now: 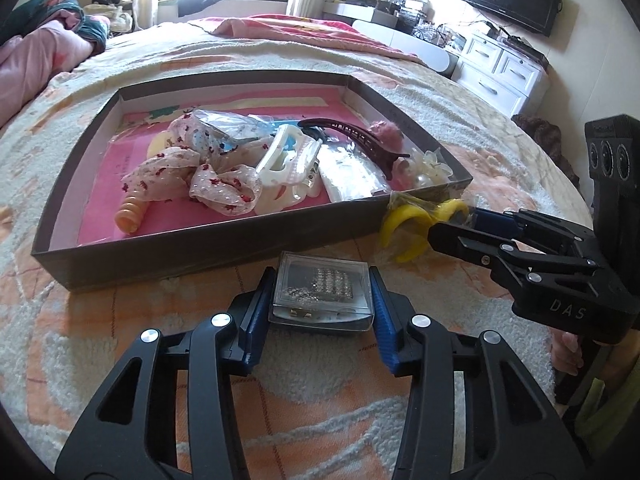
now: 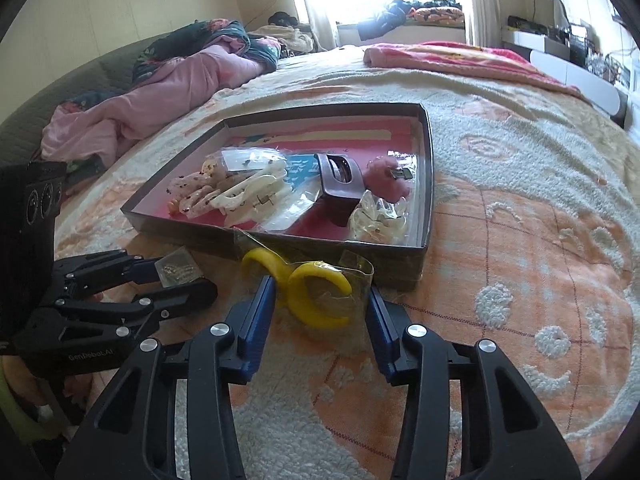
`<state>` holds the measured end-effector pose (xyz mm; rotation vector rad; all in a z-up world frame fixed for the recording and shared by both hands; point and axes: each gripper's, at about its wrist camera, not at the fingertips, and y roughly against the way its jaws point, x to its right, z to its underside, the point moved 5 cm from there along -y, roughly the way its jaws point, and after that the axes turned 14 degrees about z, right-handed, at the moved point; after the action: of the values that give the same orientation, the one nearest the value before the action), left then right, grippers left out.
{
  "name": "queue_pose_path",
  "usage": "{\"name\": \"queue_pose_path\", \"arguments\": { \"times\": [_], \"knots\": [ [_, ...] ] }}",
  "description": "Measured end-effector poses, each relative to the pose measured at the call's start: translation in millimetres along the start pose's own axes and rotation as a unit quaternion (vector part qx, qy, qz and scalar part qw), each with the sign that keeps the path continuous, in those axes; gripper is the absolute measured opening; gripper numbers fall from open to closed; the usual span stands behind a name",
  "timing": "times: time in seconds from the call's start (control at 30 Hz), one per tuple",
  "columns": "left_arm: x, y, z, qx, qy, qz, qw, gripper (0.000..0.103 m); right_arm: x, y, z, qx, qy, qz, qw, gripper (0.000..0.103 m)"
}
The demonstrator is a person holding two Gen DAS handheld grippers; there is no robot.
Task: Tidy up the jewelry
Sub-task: 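Grasp clear hair pin box with left tool while right tool grasps yellow hoop earrings, then carry pin box and yellow earrings into the box while both tools open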
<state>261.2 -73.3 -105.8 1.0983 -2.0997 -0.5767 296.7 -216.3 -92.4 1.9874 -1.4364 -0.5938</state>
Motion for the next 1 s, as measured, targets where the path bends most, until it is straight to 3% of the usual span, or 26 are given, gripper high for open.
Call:
{"name": "queue_pose_path", "arguments": {
  "times": [0.17, 0.47, 0.5, 0.73, 1.0],
  "knots": [
    [-3.3, 12.6, 1.3, 0.011, 0.007, -0.001, 0.9999, 0.036, -1.6, 11.5, 2.6, 0.013, 0.002, -0.002, 1.0, 0.03],
    [-19.6, 47.9, 6.9, 0.032, 0.014, -0.019, 0.9992, 0.036, -31.1, 39.6, 7.5, 0.039, 0.038, -0.046, 0.997, 0.018],
    [-21.7, 50.6, 7.2, 0.034, 0.015, -0.022, 0.9991, 0.036, -36.3, 41.8, 8.2, 0.041, 0.044, -0.052, 0.997, 0.007],
    [-37.1, 76.7, 1.9, 0.059, 0.026, -0.034, 0.9973, 0.036, -57.7, 53.2, 2.6, 0.056, 0.049, -0.062, 0.995, 0.006],
    [-51.1, 94.8, -11.9, 0.087, 0.039, -0.048, 0.9943, 0.036, -68.0, 71.0, -28.1, 0.103, 0.038, -0.066, 0.992, 0.006]
  ]
}}
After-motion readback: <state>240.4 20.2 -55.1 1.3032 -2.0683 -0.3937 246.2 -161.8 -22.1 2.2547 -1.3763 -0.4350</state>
